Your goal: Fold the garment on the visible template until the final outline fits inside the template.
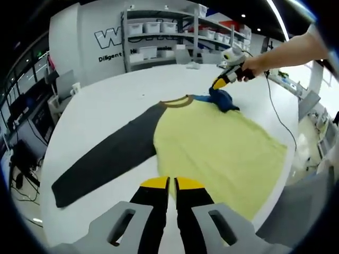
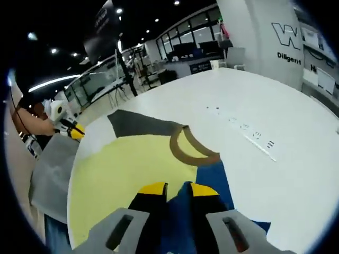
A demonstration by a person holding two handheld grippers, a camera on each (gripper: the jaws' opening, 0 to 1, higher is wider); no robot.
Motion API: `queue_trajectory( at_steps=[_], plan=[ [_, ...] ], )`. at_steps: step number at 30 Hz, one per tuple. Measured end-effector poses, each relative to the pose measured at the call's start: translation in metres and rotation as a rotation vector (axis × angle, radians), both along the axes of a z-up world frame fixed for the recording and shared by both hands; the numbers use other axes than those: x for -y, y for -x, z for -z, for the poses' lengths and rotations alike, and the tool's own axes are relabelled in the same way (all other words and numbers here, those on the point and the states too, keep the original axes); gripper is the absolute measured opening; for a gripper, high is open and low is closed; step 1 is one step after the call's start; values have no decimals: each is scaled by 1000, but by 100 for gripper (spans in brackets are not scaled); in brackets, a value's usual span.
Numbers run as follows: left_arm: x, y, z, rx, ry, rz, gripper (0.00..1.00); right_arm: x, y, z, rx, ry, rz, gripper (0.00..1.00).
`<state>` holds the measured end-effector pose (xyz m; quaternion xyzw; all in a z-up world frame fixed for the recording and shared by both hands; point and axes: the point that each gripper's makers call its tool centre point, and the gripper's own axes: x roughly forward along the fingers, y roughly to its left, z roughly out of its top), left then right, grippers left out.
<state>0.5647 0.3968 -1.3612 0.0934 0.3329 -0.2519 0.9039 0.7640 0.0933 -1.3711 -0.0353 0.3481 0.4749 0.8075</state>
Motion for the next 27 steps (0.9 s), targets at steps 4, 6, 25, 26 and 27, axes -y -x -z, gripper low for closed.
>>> queue_trajectory(
  at_steps=[4, 6, 25, 26, 27],
  plan=[
    [0, 0, 1, -1, 3, -8, 4, 40, -25, -15, 73, -25, 133, 17],
    [2, 0, 3, -2, 4, -6, 4, 62, -25, -10, 71, -7, 219, 17],
    [7, 0, 4, -9, -5, 11, 5, 136, -3, 55, 17, 141, 431, 25],
    [7, 0, 4, -9, -6, 12, 5, 134, -4, 57, 11, 141, 432, 25],
    [7, 0, 4, -9, -8, 11, 5, 132, -4, 58, 9, 140, 433, 25]
  ],
)
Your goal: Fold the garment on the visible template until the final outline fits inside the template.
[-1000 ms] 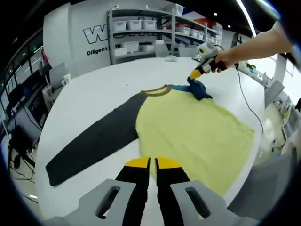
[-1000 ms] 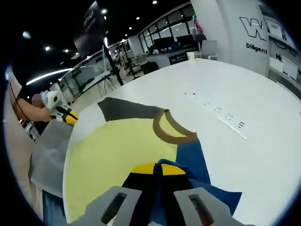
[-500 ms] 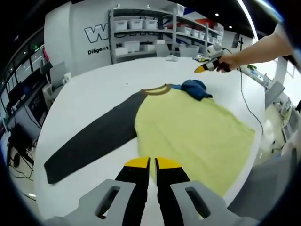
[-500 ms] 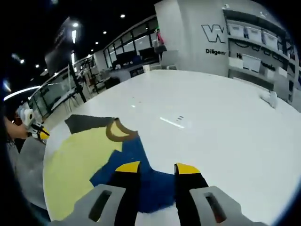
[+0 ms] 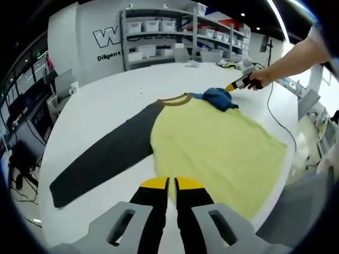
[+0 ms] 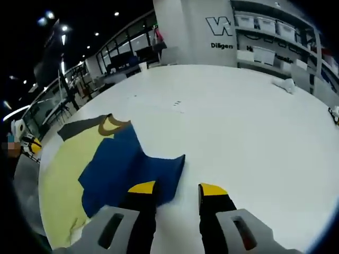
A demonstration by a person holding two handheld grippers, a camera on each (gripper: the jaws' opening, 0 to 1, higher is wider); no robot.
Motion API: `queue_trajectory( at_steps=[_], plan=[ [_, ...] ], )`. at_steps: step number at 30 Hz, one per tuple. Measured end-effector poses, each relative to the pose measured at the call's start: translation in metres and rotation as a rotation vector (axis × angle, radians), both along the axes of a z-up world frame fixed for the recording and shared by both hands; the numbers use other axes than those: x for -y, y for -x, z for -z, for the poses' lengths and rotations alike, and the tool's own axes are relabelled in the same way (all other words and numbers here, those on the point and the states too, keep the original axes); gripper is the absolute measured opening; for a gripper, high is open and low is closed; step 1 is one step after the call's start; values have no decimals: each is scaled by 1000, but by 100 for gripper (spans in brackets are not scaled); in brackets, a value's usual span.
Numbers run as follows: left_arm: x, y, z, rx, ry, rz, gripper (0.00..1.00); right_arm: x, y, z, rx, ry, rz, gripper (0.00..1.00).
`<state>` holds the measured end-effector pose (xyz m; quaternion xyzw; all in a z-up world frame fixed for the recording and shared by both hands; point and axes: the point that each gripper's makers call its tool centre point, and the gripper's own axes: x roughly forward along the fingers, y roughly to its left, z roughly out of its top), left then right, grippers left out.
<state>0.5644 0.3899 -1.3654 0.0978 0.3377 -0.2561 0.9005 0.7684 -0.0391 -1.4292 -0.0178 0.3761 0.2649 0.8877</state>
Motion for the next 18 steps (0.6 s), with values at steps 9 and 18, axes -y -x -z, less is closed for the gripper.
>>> queue_trajectory(
  at_steps=[9, 18],
  plan=[
    [-5, 1, -1, 2, -2, -20, 4, -9, 1, 4, 42, 121, -81, 0],
    [-1, 0, -4, 18, 14, -18, 4, 17, 12, -22, 91, 66, 114, 0]
  ],
)
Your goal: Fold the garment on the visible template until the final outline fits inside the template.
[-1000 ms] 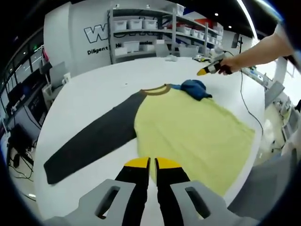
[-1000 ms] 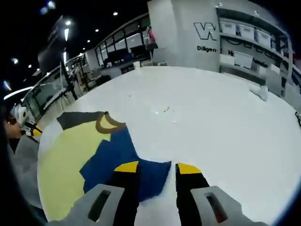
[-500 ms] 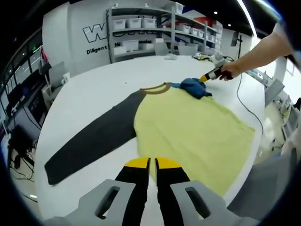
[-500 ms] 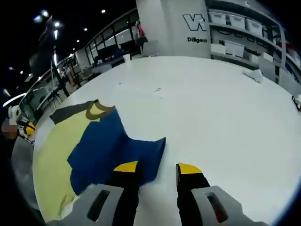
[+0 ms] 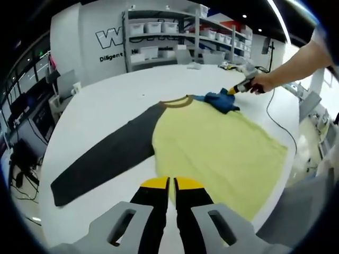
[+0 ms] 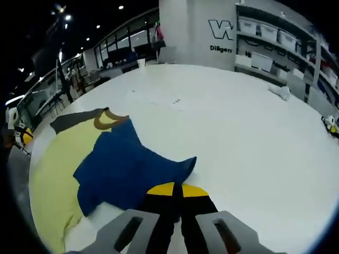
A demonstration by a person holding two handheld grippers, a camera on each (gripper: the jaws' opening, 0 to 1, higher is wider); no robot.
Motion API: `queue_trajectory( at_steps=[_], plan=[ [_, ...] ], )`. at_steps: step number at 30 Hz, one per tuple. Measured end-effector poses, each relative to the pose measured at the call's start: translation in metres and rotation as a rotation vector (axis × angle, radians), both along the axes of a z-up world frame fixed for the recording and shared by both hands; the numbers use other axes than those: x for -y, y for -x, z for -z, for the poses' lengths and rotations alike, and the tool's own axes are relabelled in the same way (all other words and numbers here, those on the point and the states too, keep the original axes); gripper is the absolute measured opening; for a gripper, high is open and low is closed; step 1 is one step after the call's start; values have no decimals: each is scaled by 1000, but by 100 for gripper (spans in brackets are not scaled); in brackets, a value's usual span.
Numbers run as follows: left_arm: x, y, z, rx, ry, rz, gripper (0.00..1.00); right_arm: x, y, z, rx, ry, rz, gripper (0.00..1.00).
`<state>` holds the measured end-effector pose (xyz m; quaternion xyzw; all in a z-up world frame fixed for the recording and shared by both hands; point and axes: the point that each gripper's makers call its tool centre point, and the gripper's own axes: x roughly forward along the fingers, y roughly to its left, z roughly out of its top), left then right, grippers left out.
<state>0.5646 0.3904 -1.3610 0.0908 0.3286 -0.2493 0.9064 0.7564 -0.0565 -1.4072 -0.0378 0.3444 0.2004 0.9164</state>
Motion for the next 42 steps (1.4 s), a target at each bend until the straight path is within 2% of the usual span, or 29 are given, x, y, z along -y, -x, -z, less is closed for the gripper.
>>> queue_trajectory(
  at_steps=[7, 10, 14, 21, 23, 24, 25, 27, 30, 32, 35, 38, 40, 42],
  plan=[
    [4, 1, -2, 15, 18, 11, 3, 52, 37, -6, 10, 65, 131, 0],
    [7, 4, -2, 18, 24, 23, 3, 78, 61, -3, -12, 84, 199, 0],
    [8, 6, -1, 10, 28, 30, 5, 99, 81, 0, -21, 87, 265, 0],
    [6, 8, -2, 5, 33, 32, 12, 124, 101, 4, -34, 87, 316, 0],
    [5, 9, -2, 4, 29, 28, 15, 128, 103, 5, -34, 77, 317, 0],
    [5, 9, -1, 2, 29, 29, 17, 129, 104, 7, -39, 81, 309, 0],
    [6, 11, 0, -3, 26, 34, 17, 134, 108, 10, -57, 117, 284, 0],
    [6, 12, 1, -4, 21, 39, 20, 140, 110, 11, -62, 112, 287, 0],
    [6, 14, 2, -17, 20, 35, 22, 164, 127, 21, -132, 132, 362, 0],
    [7, 14, 3, -20, 22, 31, 22, 167, 131, 24, -133, 120, 370, 0],
    [8, 14, 5, -23, 23, 32, 23, 174, 148, 32, -192, 171, 373, 0],
    [9, 13, 6, -25, 24, 31, 23, 178, 156, 34, -220, 188, 395, 0],
    [10, 13, 7, -30, 27, 30, 23, 182, 161, 33, -234, 228, 400, 0],
    [11, 13, 8, -32, 26, 30, 24, 179, 162, 33, -245, 220, 407, 0]
  ],
)
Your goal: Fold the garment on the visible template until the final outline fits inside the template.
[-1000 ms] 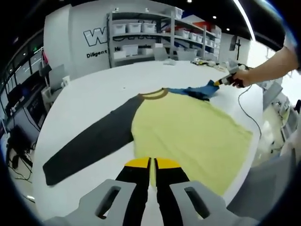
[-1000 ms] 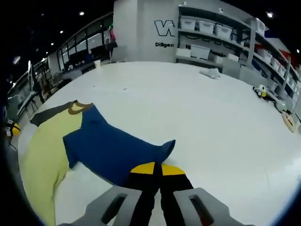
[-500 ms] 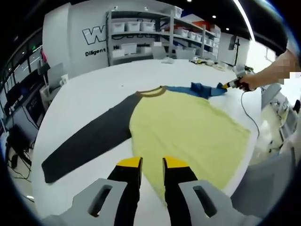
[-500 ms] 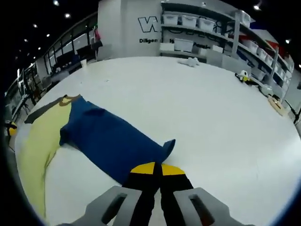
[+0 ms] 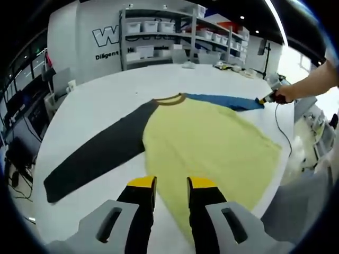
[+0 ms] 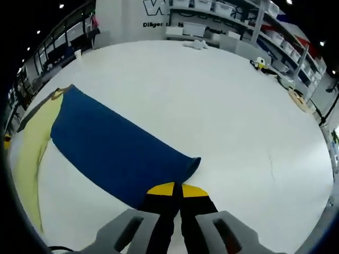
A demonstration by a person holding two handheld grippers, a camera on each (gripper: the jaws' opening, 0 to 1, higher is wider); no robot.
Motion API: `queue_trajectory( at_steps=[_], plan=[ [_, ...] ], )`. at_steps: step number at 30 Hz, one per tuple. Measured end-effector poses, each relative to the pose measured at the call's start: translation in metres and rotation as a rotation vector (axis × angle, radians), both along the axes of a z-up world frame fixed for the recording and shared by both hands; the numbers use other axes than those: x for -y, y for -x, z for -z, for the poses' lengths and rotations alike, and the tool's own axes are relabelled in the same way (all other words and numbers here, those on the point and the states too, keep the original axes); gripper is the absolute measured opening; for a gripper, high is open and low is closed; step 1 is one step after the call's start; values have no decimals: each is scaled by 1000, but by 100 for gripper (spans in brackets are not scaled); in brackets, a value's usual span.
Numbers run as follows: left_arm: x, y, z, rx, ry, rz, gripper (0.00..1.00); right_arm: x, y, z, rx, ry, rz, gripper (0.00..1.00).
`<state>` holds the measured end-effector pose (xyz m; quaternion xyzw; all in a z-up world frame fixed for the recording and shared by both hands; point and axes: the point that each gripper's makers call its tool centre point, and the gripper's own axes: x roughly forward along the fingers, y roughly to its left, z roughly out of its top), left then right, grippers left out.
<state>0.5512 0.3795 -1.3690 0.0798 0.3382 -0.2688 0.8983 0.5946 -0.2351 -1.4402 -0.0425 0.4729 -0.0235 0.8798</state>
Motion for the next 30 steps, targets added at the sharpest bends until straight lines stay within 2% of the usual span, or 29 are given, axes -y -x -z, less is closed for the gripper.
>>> queue_trajectory(
  at_steps=[2, 4, 5, 7, 11, 14, 16, 18, 20, 21, 23, 26, 28, 29, 30],
  plan=[
    [0, 1, 1, -5, 1, -2, 24, -3, 3, -1, -21, 11, -5, 0],
    [0, 1, 2, -5, 3, -4, 24, -1, -5, -6, 15, 95, -105, 0],
    [-1, 2, 4, -6, 3, -3, 24, -2, -7, -7, 32, 107, -122, 0],
    [-1, 3, 9, -19, 2, -1, 25, -3, -5, -1, 11, 102, -146, 0],
    [-4, 10, 21, -50, -12, 2, 27, 5, -11, -2, 25, 105, -138, 0],
    [-5, 16, 34, -76, -33, 16, 28, 10, -13, -3, 3, 138, -148, 0],
    [-5, 22, 42, -95, -54, 34, 29, 14, -15, -6, -3, 178, -168, 6],
    [-4, 25, 48, -105, -65, 52, 30, 16, -18, -13, 23, 212, -186, 12],
    [-1, 29, 53, -113, -80, 72, 30, 17, -20, -25, 55, 241, -162, 14],
    [0, 30, 54, -114, -79, 79, 30, 13, -25, -37, 103, 269, -162, 13],
    [5, 33, 57, -119, -76, 93, 30, -1, -31, -49, 153, 295, -206, 12],
    [16, 38, 63, -123, -72, 134, 30, -63, -38, -50, 236, 129, -288, 15],
    [21, 41, 65, -131, -67, 148, 30, -92, -39, -49, 250, 109, -377, 14],
    [24, 42, 66, -134, -64, 156, 30, -106, -39, -48, 263, 73, -388, 13],
    [26, 43, 66, -134, -61, 163, 30, -132, -40, -47, 282, 9, -426, 14]
  ],
)
